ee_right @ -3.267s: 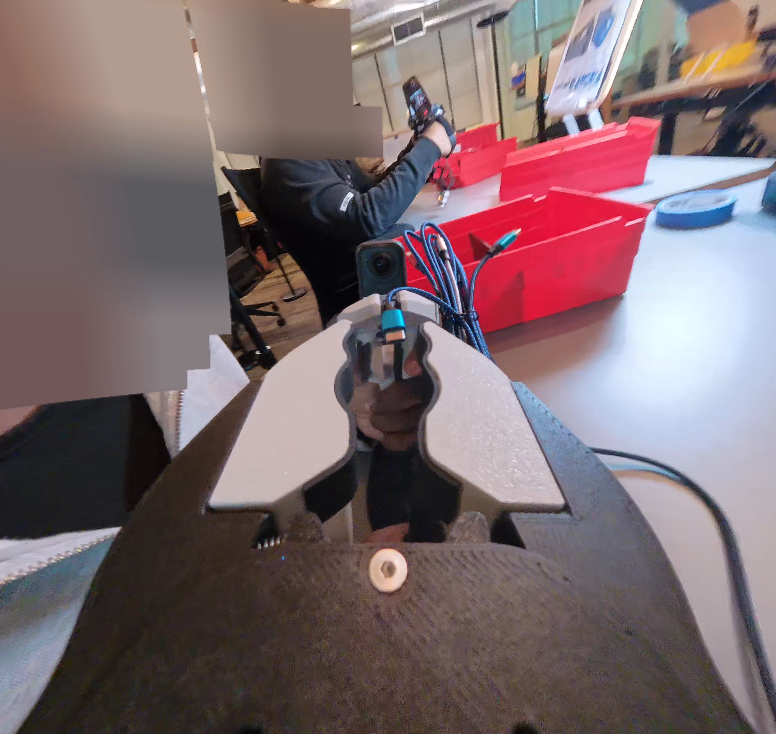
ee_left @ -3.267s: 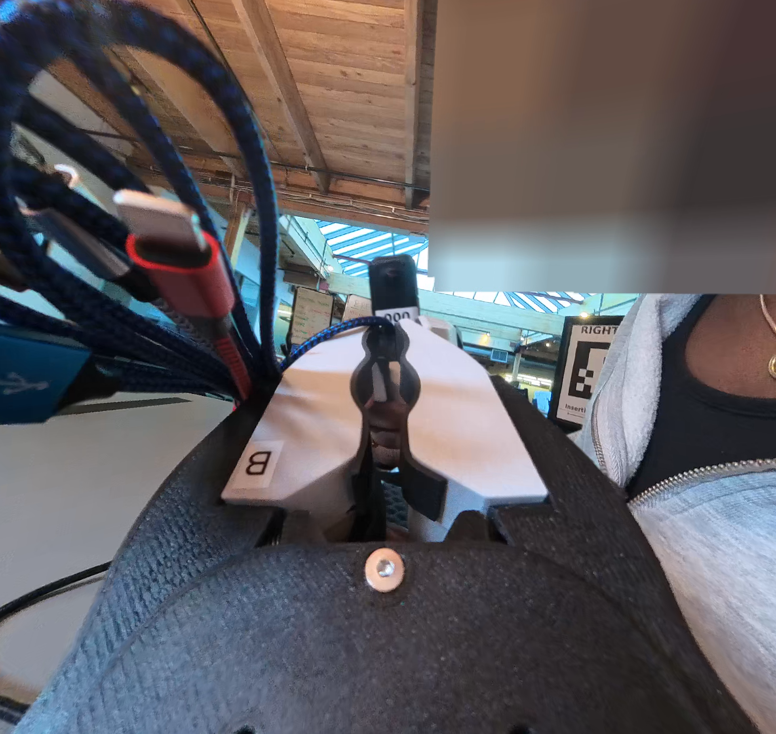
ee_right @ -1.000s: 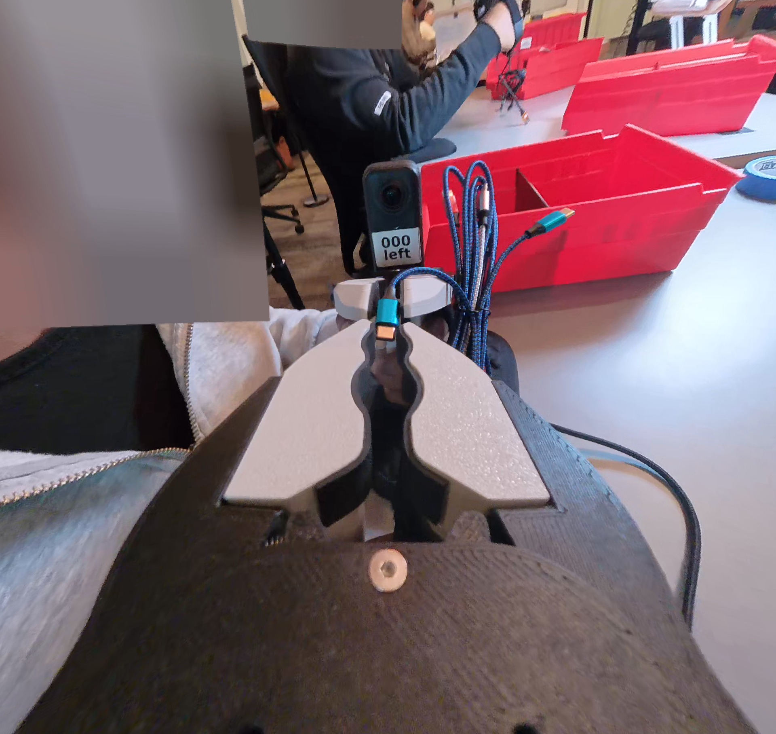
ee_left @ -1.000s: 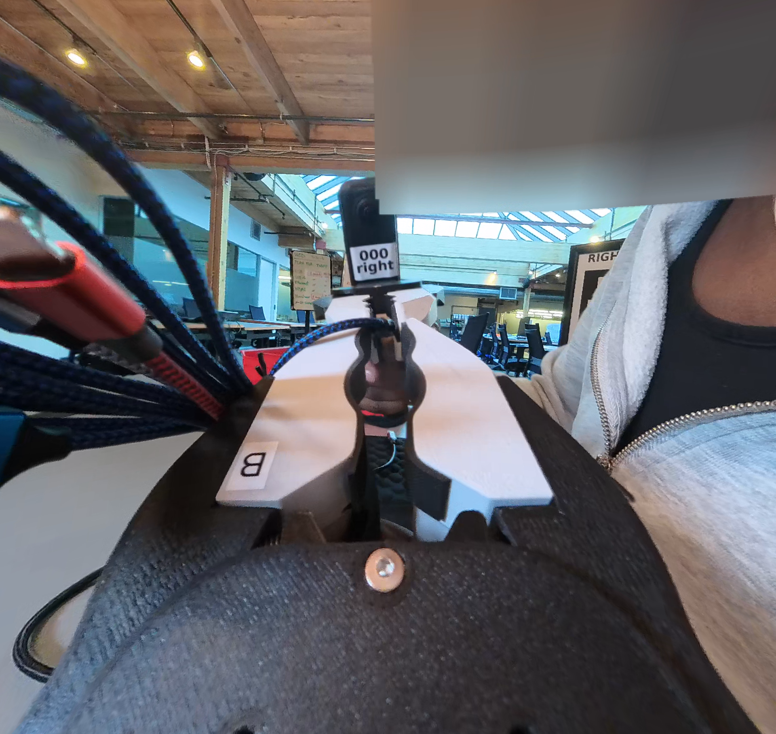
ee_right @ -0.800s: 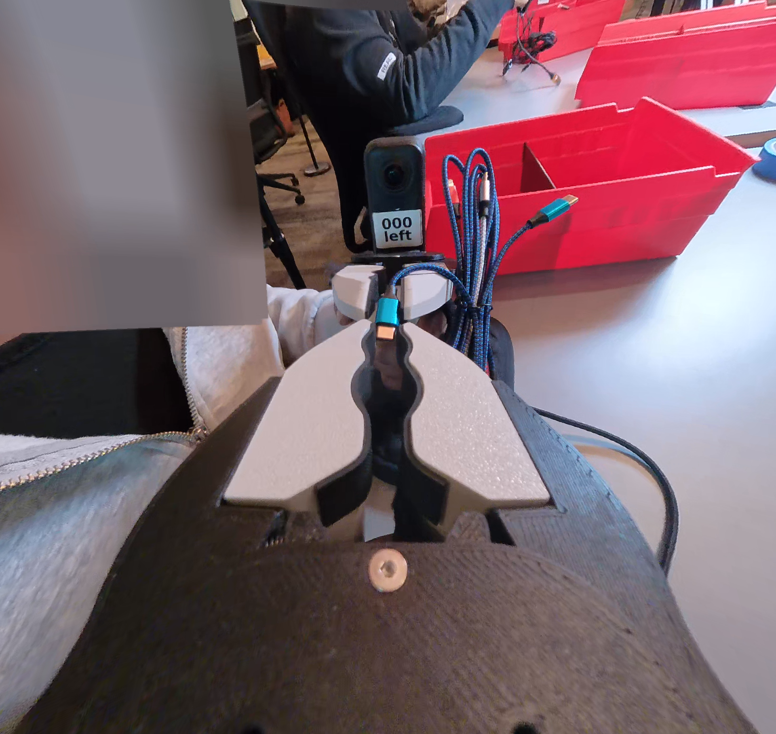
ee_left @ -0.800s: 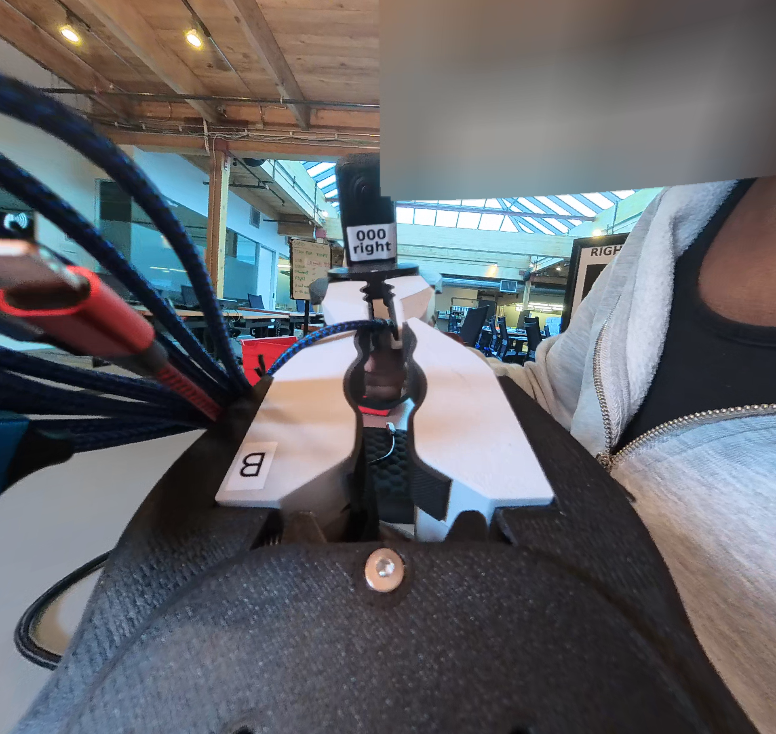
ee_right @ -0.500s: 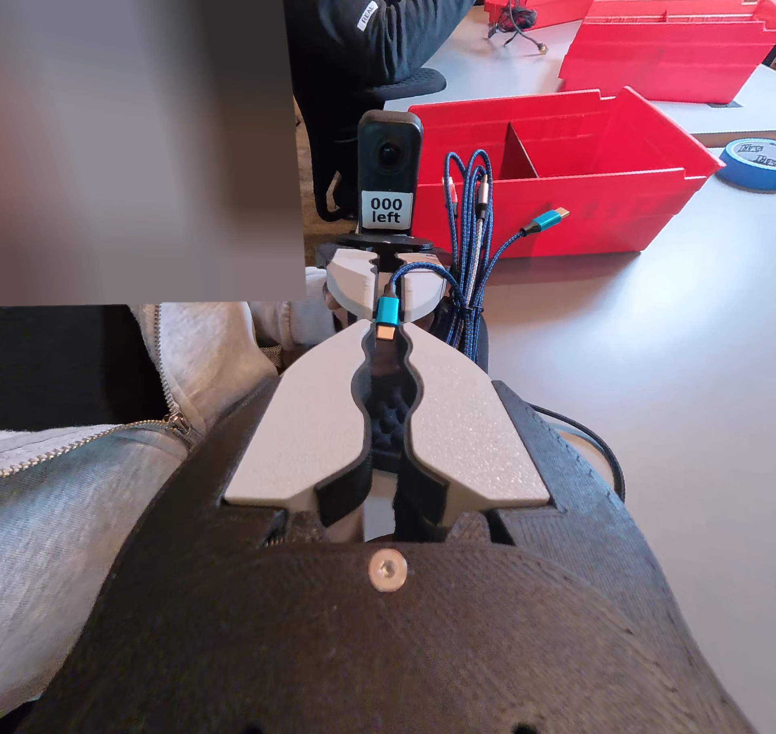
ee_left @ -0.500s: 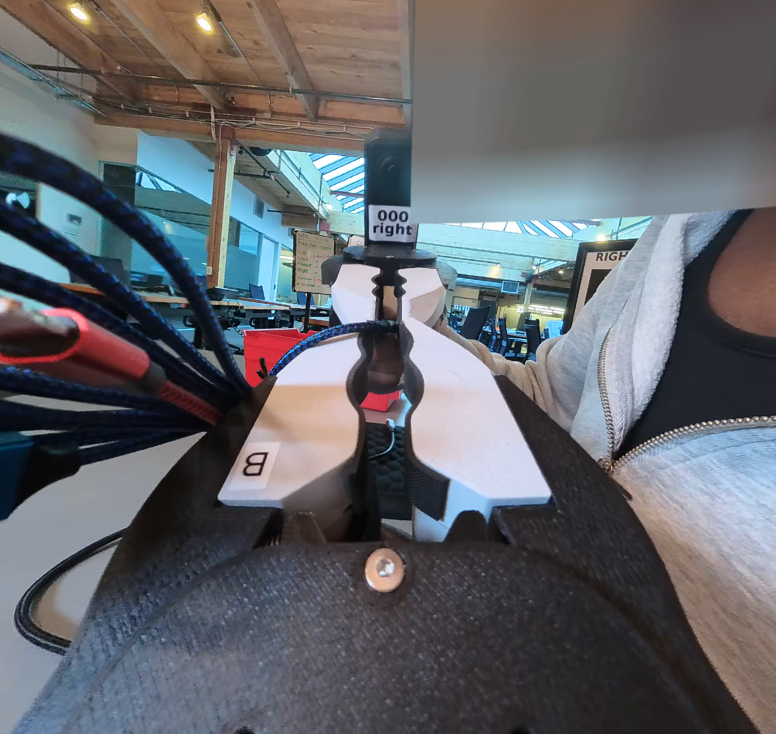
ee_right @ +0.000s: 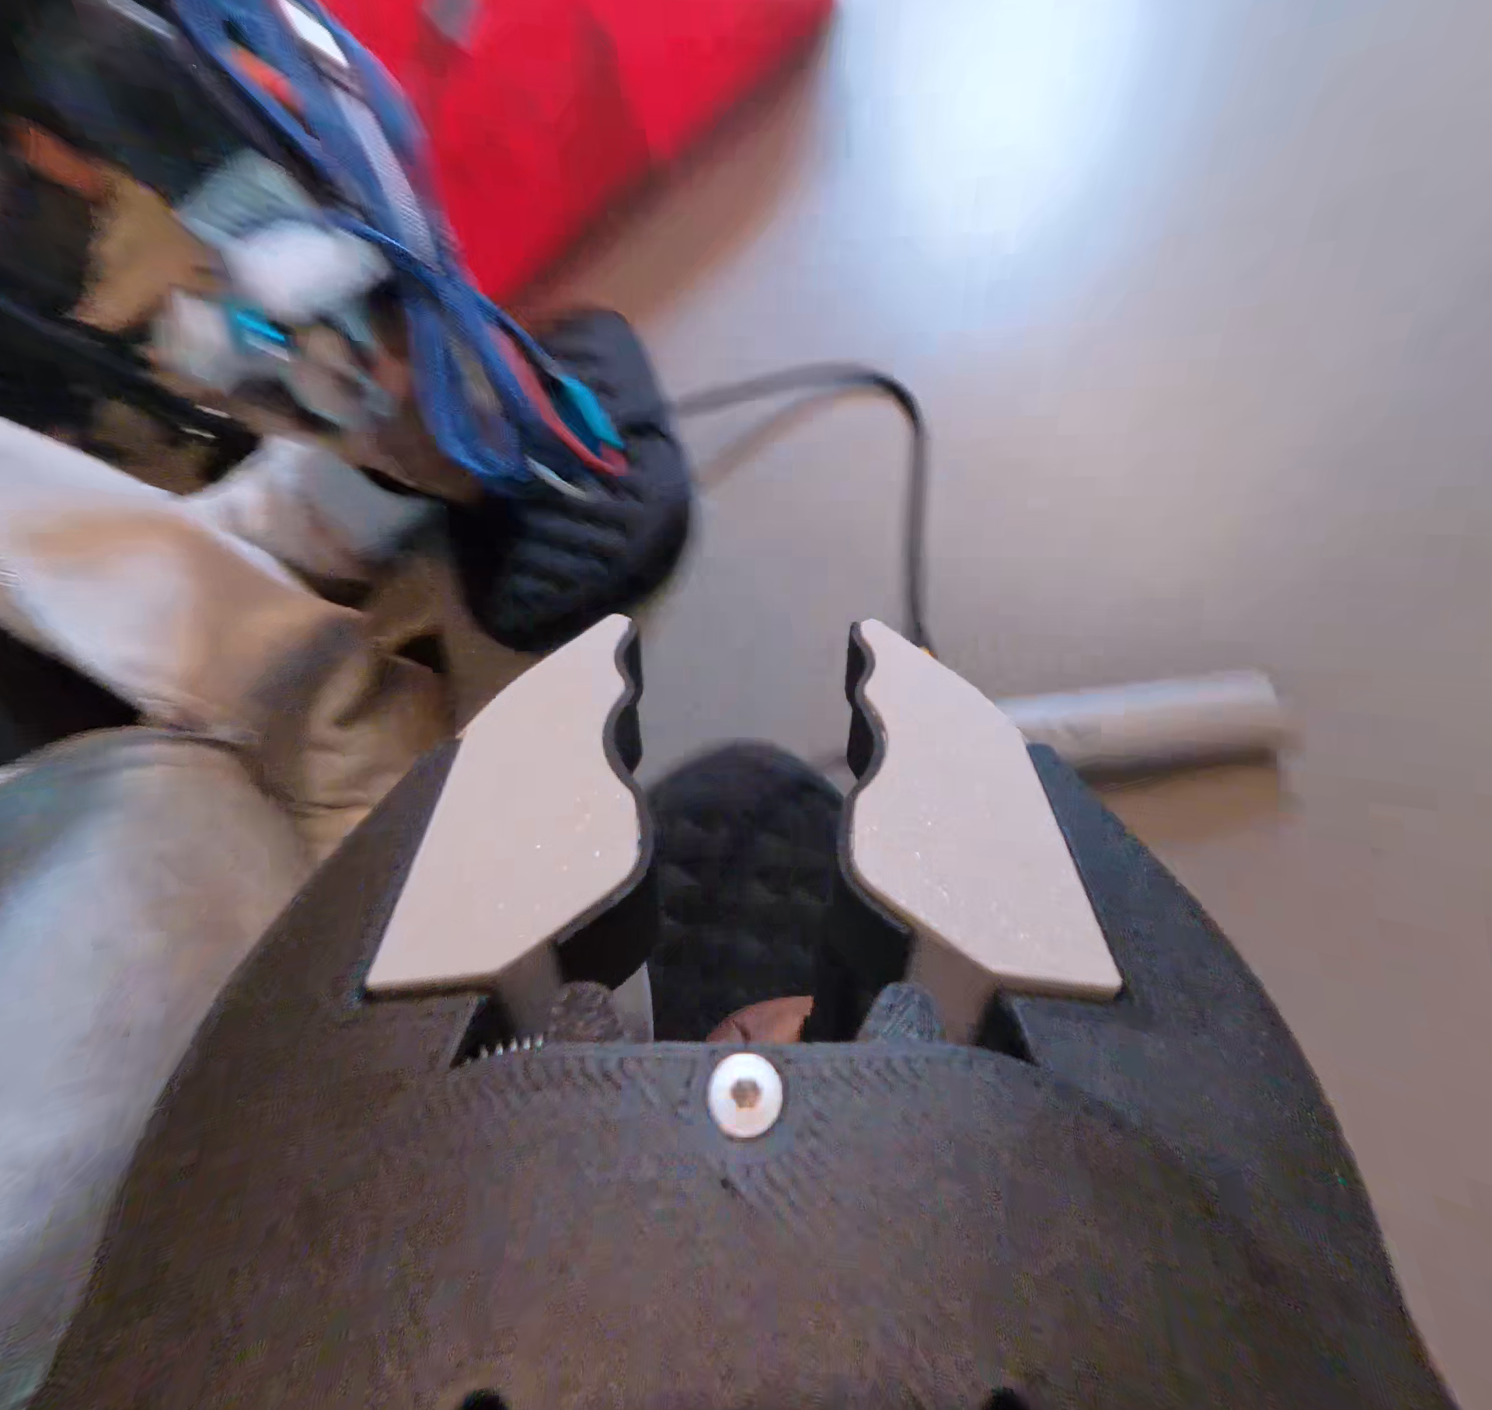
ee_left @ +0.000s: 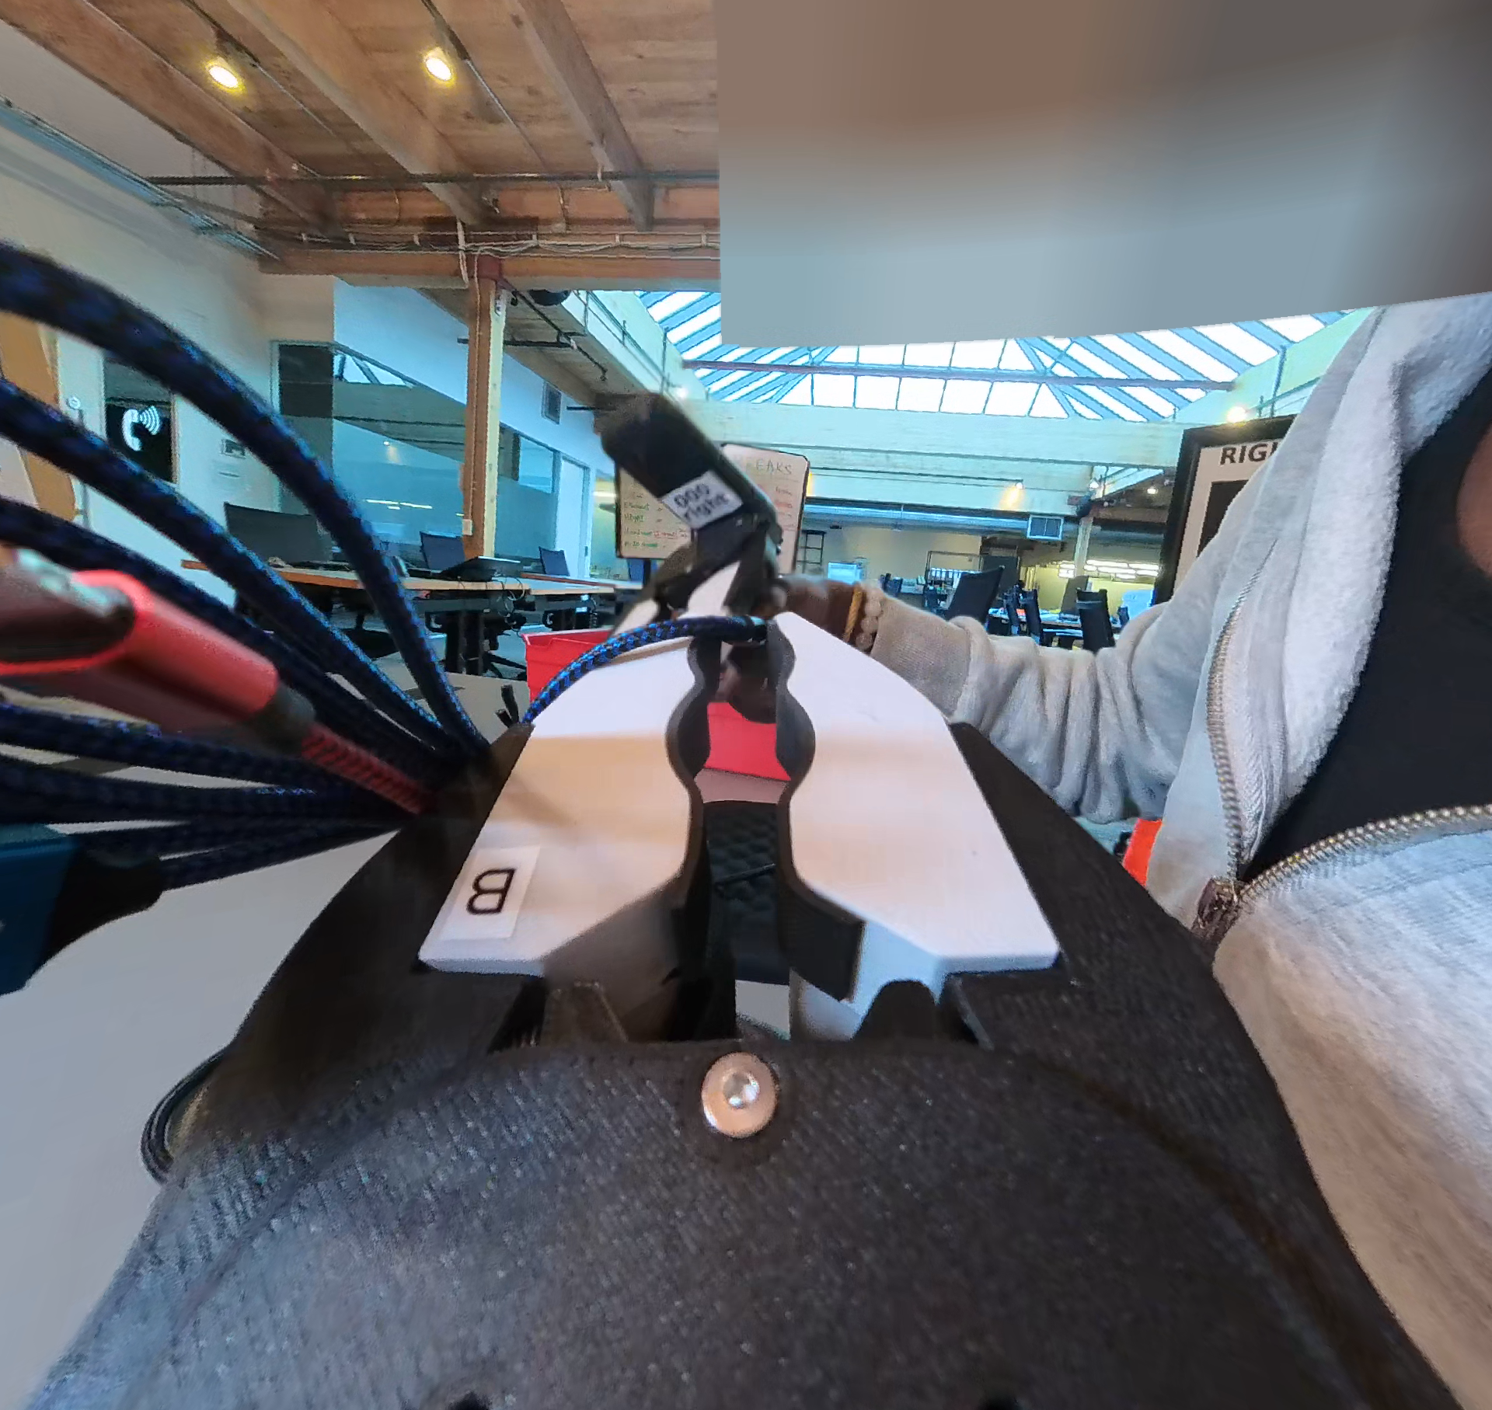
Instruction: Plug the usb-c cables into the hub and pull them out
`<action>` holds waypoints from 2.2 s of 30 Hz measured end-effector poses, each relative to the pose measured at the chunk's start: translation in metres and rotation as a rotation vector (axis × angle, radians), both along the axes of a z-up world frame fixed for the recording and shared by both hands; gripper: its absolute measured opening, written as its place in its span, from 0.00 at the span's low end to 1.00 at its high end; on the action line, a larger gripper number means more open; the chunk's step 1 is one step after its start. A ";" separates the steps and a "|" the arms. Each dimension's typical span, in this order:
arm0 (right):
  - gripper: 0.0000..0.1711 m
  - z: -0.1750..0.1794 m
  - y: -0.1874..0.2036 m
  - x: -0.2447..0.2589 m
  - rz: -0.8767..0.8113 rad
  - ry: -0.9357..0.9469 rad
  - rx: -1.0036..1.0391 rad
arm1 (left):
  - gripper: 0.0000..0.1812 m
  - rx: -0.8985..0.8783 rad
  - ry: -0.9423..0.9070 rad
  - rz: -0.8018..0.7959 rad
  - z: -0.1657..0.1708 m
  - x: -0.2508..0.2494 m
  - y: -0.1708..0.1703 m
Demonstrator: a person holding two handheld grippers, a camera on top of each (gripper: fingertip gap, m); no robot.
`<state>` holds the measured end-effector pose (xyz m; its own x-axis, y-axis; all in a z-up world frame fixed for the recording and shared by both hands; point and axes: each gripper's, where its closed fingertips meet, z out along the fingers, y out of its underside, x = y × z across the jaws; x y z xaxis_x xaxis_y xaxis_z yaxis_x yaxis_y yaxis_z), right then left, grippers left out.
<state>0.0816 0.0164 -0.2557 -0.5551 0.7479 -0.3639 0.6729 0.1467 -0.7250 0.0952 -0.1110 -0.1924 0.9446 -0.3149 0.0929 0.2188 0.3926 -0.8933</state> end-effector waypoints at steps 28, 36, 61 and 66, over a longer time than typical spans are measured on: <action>0.05 -0.056 0.039 -0.046 -0.466 -0.349 -0.579 | 0.06 0.056 -0.069 -0.006 0.006 -0.007 -0.009; 0.05 -0.022 0.020 0.034 -0.363 -0.317 -0.527 | 0.06 0.108 -0.052 -0.014 0.011 -0.003 -0.016; 0.16 -0.069 0.049 0.042 -0.670 -0.382 -0.501 | 0.06 0.062 -0.027 -0.028 0.006 0.003 -0.008; 0.11 -0.076 0.028 0.029 -0.580 -0.335 -0.326 | 0.06 0.075 -0.055 -0.035 0.008 0.000 -0.011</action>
